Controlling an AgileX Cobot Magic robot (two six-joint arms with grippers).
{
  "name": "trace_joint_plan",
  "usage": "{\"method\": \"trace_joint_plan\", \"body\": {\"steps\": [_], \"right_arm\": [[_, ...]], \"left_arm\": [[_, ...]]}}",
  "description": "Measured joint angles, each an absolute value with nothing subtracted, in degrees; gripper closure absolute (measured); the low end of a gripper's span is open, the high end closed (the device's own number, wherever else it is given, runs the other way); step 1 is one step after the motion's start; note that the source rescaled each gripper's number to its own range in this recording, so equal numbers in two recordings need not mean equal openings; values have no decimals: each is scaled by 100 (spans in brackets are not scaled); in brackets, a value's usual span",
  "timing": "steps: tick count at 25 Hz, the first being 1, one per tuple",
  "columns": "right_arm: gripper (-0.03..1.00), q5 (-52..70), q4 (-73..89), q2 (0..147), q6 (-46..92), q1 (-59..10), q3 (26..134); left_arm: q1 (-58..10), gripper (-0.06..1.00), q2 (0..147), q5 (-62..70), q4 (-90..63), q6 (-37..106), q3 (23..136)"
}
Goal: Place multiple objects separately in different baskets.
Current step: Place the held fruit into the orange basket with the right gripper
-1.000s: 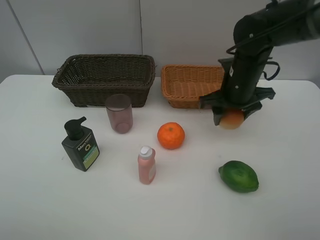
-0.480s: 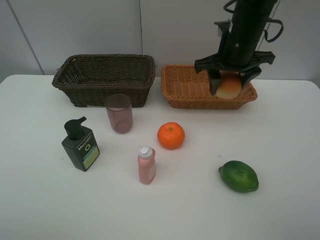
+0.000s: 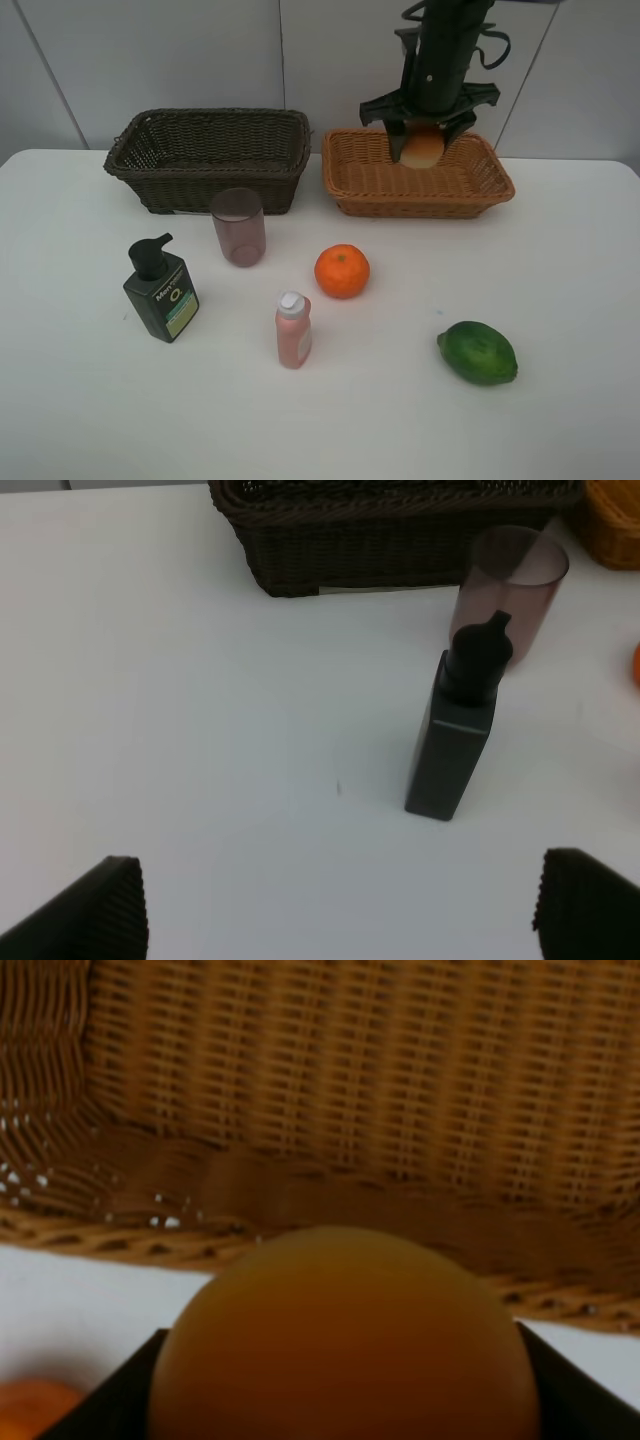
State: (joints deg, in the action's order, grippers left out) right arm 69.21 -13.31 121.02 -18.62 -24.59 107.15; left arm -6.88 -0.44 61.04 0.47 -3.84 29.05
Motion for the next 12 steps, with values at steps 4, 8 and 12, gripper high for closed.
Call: {"method": "trace_joint_plan", "body": {"steps": [4, 8, 12], "right_arm": [[96, 6502, -1418, 12485, -1862, -2459, 10933], [96, 5874, -1418, 12802, -1862, -2459, 10933], [96, 5153, -1402, 13054, -1954, -2459, 10933]], "left_arm": [[-688, -6, -44, 6104, 47, -384, 2905], [-688, -6, -44, 6104, 47, -384, 2905], [-688, -6, -44, 6104, 47, -384, 2905]]}}
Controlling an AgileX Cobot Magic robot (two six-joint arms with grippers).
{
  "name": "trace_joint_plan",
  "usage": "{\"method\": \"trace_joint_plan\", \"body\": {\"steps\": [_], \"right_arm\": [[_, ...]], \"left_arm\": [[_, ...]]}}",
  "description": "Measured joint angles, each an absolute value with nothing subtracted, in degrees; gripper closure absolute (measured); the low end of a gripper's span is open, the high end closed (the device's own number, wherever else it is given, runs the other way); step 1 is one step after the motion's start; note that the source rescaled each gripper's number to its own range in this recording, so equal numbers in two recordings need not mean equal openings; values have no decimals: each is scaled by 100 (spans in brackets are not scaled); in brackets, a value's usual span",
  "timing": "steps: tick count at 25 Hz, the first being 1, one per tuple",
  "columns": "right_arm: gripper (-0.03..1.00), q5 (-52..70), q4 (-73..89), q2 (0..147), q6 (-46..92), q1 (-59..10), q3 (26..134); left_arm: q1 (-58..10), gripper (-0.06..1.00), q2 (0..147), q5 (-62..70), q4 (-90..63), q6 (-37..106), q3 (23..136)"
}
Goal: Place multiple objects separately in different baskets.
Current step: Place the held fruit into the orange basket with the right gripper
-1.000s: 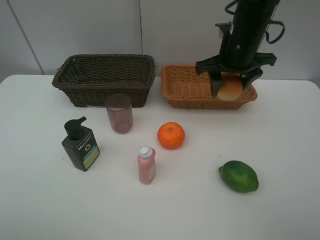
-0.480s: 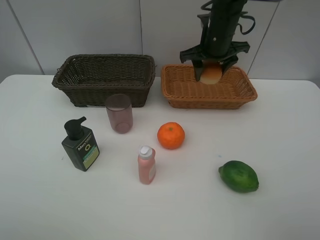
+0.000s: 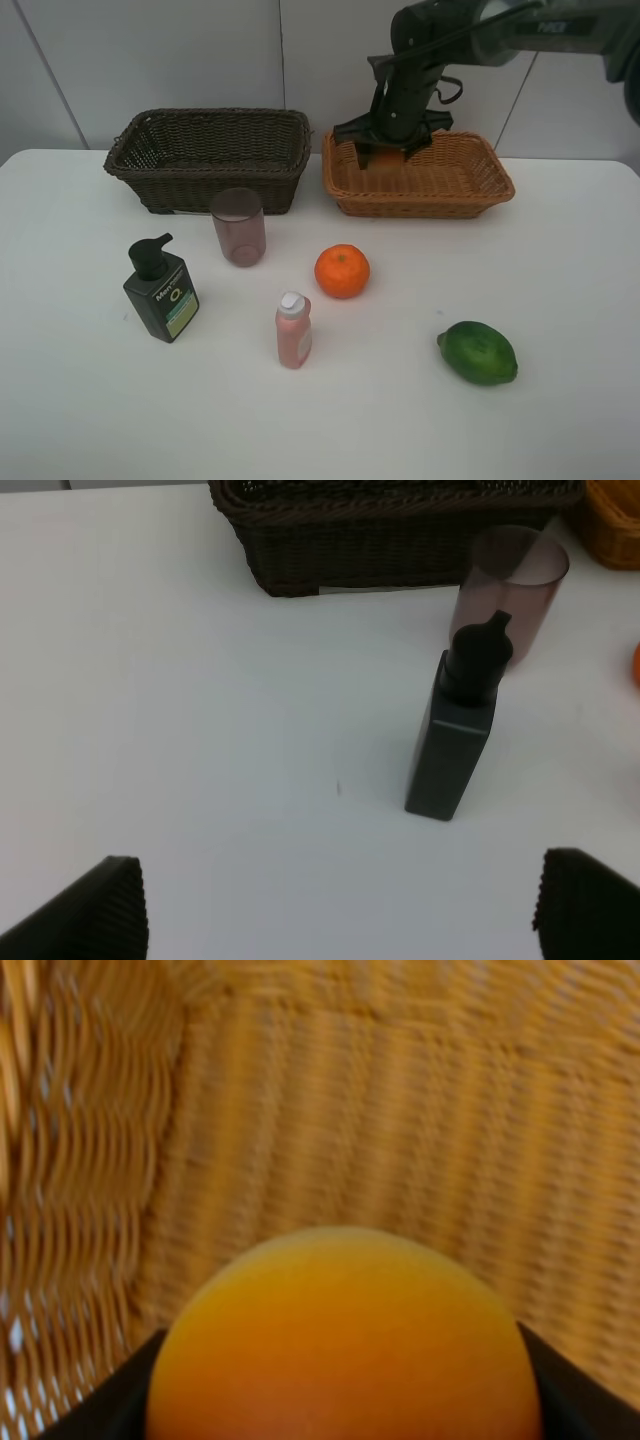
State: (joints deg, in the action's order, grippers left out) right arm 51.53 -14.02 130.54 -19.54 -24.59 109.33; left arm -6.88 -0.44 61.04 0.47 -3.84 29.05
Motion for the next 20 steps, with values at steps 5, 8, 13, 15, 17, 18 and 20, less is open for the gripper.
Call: {"method": "trace_joint_plan", "body": {"steps": [5, 8, 13, 15, 17, 18, 20], "right_arm": [[96, 4549, -1367, 13299, -2127, -2425, 10933], [96, 4340, -1375, 13427, -2143, -2365, 10933], [96, 4249, -1402, 13609, -2143, -2311, 10933], [95, 4238, -1422, 13609, -2143, -2311, 10933], [60, 4213, -1467, 13609, -2143, -2311, 10933], [39, 4209, -1490, 13609, -2143, -2311, 10933], [12, 4215, -1501, 13609, -2143, -2307, 10933]], "left_arm": [[-688, -6, -44, 6104, 47, -384, 2905], [-688, -6, -44, 6103, 47, -384, 2905], [-688, -6, -44, 6103, 47, -384, 2905], [-688, -6, -44, 6103, 47, -384, 2905], [-688, -6, -44, 6103, 47, -384, 2905], [-688, -6, -44, 6103, 47, -384, 2905], [-688, -6, -44, 6103, 47, -384, 2905]]}}
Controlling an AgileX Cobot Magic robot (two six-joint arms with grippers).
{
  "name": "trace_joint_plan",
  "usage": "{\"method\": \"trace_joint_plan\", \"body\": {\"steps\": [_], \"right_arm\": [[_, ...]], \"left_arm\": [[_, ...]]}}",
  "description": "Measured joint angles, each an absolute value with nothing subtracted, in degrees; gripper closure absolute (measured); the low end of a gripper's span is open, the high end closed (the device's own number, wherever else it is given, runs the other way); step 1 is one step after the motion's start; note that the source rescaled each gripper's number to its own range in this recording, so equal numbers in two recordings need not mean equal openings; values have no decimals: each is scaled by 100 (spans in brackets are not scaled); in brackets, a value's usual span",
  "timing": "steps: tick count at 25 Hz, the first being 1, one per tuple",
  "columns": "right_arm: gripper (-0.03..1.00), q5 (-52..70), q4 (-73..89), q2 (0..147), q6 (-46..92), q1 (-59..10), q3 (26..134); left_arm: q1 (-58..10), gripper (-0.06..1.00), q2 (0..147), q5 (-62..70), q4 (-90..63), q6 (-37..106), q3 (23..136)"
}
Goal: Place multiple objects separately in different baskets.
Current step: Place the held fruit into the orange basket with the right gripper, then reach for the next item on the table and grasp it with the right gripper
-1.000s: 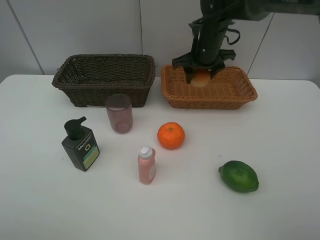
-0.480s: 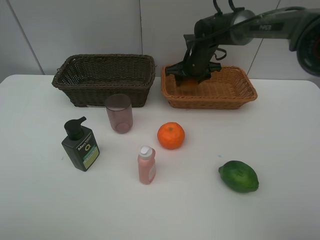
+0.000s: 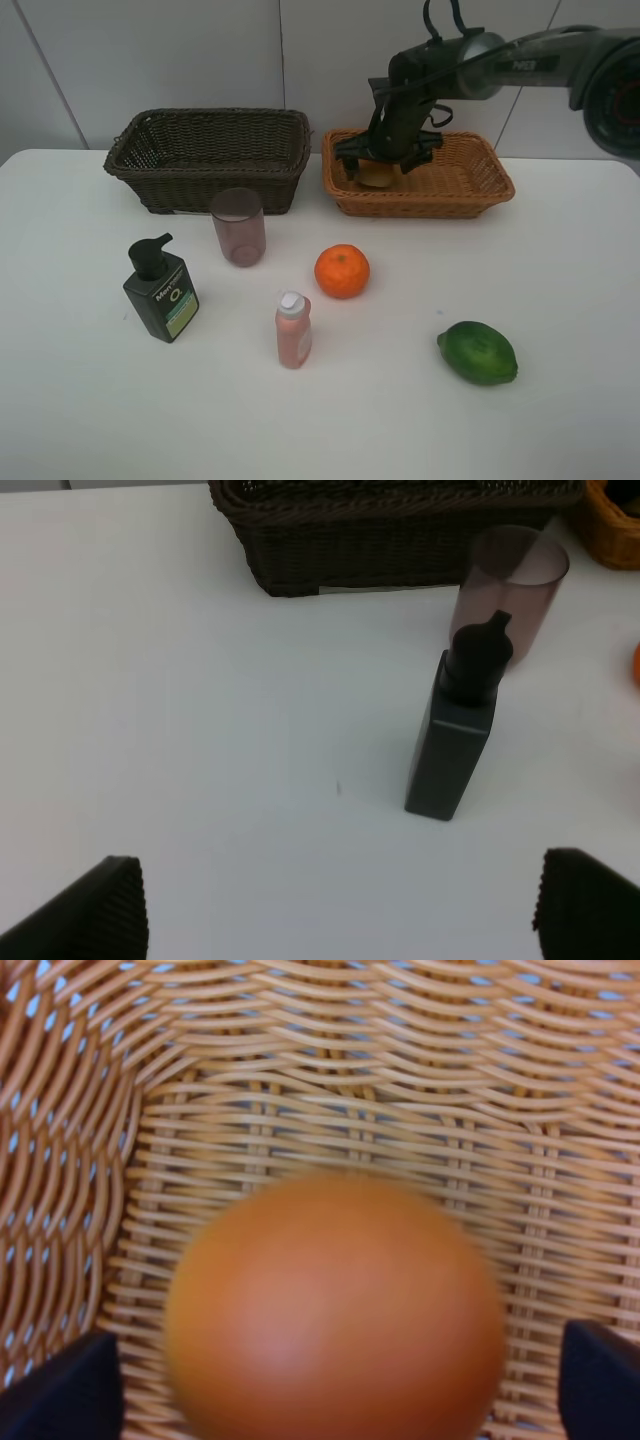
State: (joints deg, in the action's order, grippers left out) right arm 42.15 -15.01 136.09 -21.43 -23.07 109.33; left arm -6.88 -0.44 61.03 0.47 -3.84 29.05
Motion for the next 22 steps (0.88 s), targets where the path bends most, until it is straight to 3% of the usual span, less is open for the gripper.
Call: {"method": "trace_joint_plan", "body": {"steps": [4, 15, 22], "right_arm": [[0, 4366, -1501, 13579, -2143, -2307, 10933], [-3, 6542, -1438, 12470, -899, -2590, 10801], [-3, 6418, -1377, 11340, -546, -2748, 9253]], "left_arm": [[-688, -6, -44, 6103, 47, -384, 2905], [-688, -6, -44, 6103, 47, -384, 2905], [-688, -6, -44, 6103, 47, -384, 2905]]}}
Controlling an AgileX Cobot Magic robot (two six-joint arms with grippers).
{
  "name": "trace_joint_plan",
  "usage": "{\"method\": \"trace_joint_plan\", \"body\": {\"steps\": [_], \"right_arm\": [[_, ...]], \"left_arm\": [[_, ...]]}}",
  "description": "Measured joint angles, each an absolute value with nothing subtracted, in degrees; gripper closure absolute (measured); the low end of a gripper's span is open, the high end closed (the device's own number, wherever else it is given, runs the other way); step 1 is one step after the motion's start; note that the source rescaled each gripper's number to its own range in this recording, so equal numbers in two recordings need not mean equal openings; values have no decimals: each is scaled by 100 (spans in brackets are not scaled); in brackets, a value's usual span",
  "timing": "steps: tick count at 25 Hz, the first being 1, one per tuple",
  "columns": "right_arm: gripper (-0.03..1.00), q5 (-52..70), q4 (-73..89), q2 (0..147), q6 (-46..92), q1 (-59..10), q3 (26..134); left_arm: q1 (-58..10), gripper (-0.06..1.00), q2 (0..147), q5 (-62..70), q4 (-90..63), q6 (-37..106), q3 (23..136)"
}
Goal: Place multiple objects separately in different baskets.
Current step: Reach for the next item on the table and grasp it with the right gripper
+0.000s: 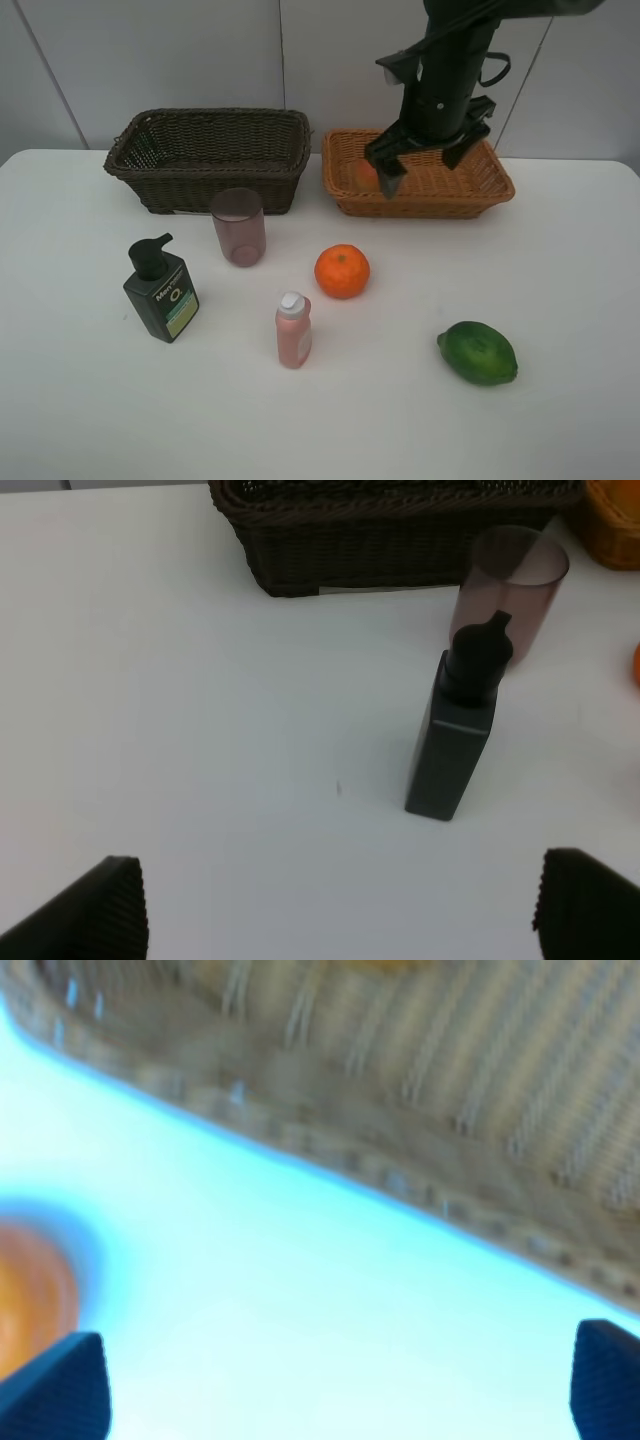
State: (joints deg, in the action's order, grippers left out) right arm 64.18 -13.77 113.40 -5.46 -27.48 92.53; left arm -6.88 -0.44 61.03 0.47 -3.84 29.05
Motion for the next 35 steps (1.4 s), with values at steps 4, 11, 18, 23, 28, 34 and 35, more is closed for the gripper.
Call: {"method": "trace_joint_plan", "body": {"steps": [4, 11, 18, 23, 28, 34, 35], "right_arm": [[-3, 5863, -1262, 10406, -66, -2771, 7926], [-3, 5582, -910, 9276, 218, -2775, 6180], [-3, 4970, -664, 8538, 322, -2775, 4809], [-3, 4565, -657, 8254, 413, -2775, 4297], [-3, 4049, -657, 8244, 413, -2775, 4003], [-3, 3844, -721, 8244, 407, -2775, 3897], [-3, 3839, -740, 8244, 407, -2775, 3897]], "left_arm": [[-688, -6, -44, 6103, 47, -384, 2905], [-688, -6, -44, 6103, 47, -384, 2905], [-688, -6, -44, 6103, 47, -384, 2905], [-688, -6, -44, 6103, 47, -384, 2905], [-688, -6, -44, 6103, 47, -384, 2905], [-688, -6, -44, 6103, 47, -384, 2905], [-688, -6, -44, 6103, 47, -384, 2905]]}}
